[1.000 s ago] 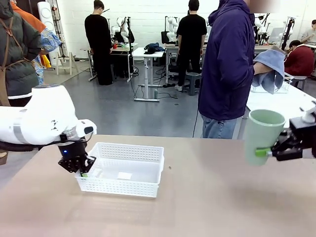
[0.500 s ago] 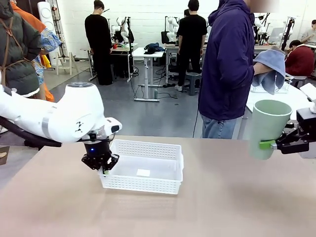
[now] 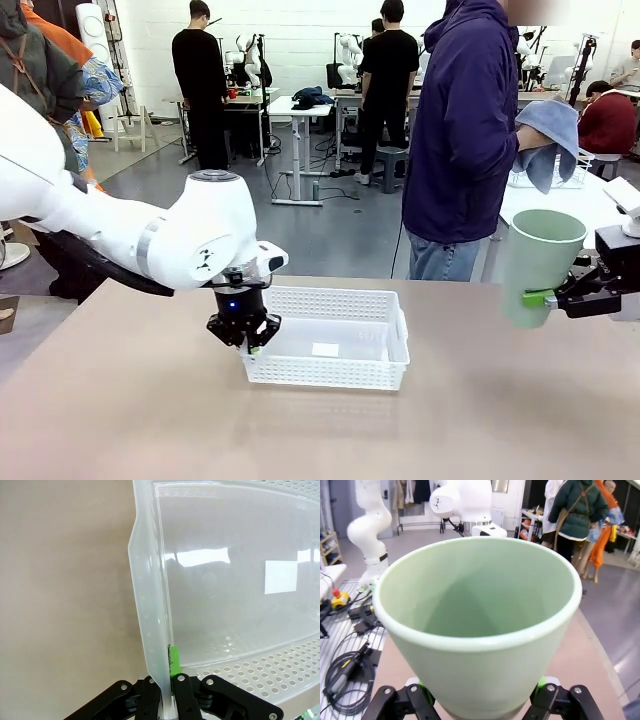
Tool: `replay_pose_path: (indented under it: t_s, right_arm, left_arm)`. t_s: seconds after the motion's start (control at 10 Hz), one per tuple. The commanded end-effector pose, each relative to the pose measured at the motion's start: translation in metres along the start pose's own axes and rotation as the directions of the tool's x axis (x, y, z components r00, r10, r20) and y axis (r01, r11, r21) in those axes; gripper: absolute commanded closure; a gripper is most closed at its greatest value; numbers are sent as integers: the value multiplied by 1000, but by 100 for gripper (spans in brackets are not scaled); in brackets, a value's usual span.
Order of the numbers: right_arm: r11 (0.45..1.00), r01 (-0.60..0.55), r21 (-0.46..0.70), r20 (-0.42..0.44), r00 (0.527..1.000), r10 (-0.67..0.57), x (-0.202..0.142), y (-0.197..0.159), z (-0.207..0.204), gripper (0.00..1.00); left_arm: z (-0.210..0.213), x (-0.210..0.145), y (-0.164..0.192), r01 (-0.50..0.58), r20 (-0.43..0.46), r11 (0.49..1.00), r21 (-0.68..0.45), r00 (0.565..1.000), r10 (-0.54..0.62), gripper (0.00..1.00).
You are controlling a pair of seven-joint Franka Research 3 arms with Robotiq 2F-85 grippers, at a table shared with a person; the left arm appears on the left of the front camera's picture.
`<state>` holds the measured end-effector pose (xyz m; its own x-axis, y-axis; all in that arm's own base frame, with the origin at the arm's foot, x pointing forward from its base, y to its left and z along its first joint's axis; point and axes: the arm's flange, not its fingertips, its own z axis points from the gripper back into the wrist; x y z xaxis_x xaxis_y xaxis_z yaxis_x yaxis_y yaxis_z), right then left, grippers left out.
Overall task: Clean and organize the cups into the basket.
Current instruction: Pick up the Organizing basket and move it to the center of the table, then pick up the Reusable plastic cup from the right side of the table and place it inside the Organizing basket.
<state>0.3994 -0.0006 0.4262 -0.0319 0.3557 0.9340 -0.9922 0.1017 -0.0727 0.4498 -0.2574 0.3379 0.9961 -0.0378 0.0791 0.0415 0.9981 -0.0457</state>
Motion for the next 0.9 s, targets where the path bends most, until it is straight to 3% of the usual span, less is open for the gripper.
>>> replay_pose_path:
  t_s: [0.0,0.2,0.3,0.8]
  right_arm:
    - [1000,-12,4,7,1000,12,3,-1,0,33]
    - [1000,-12,4,7,1000,12,3,-1,0,33]
    - [1000,-12,4,7,1000,12,3,-1,0,33]
    - [1000,-12,4,7,1000,12,3,-1,0,33]
  left_arm:
    - [-4,8,-20,-18,-5,999,35,1000,18,100]
    - [-2,13,-10,-51,-27,998,25,998,52,100]
    - [-3,4,-13,-2,-11,1000,-4,1000,2,100]
    - [-3,4,-13,-2,-11,1000,-4,1000,2,100]
